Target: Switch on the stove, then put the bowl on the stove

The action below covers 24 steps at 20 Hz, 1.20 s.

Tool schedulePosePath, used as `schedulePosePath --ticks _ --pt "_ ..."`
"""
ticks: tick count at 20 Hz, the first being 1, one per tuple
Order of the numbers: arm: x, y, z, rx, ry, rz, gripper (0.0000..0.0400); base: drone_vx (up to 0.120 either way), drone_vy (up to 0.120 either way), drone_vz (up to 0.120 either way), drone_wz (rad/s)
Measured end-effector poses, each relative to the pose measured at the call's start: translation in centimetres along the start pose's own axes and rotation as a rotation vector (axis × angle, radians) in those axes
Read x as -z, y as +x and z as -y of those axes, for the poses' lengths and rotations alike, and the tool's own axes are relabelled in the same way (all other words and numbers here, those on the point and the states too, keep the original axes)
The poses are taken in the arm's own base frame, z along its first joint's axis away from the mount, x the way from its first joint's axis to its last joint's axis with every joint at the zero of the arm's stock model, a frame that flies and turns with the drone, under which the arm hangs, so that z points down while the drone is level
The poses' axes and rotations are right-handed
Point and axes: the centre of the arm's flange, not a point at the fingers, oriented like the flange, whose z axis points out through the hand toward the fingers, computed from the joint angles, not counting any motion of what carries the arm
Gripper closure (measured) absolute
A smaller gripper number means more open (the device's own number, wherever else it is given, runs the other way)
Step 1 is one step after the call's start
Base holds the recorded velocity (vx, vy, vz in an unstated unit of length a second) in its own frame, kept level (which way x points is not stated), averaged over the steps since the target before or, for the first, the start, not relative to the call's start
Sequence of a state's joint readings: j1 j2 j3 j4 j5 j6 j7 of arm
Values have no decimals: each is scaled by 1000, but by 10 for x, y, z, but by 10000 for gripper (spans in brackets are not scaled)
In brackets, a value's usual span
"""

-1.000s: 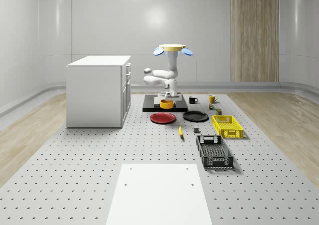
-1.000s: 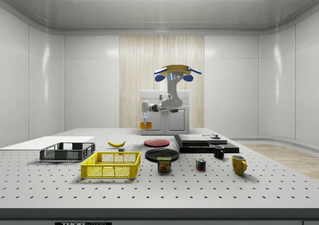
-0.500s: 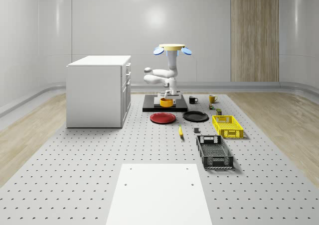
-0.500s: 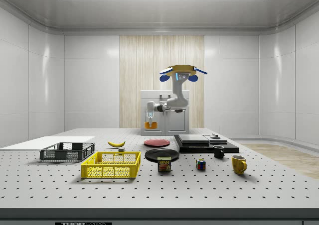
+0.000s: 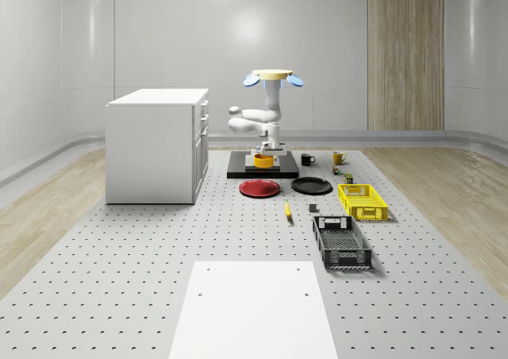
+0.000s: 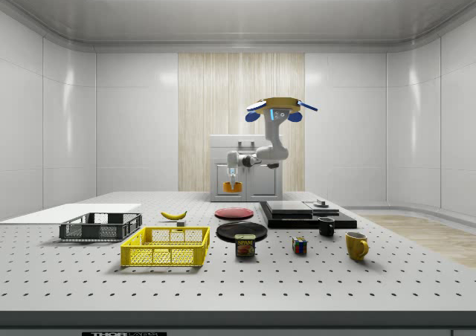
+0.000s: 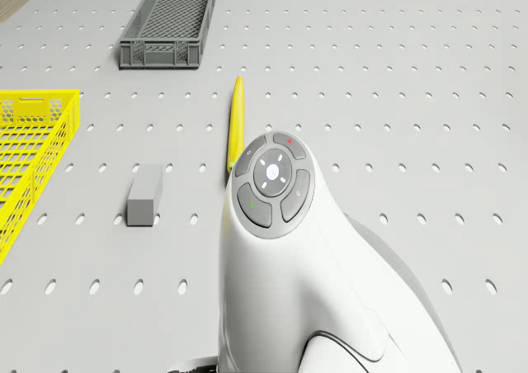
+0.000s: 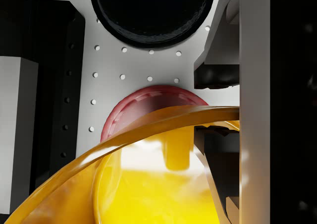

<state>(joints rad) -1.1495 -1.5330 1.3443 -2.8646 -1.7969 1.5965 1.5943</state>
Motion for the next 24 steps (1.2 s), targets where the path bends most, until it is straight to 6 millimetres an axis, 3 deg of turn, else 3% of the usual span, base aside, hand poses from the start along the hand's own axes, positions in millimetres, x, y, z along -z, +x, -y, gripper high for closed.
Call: schedulePosePath --ticks 10,15,24 --pt "0 0 0 0 0 0 292 -120 -24 0 0" --pt "0 0 0 0 0 0 292 -120 0 -104 0" --pt "0 0 0 0 0 0 292 -120 0 0 0"
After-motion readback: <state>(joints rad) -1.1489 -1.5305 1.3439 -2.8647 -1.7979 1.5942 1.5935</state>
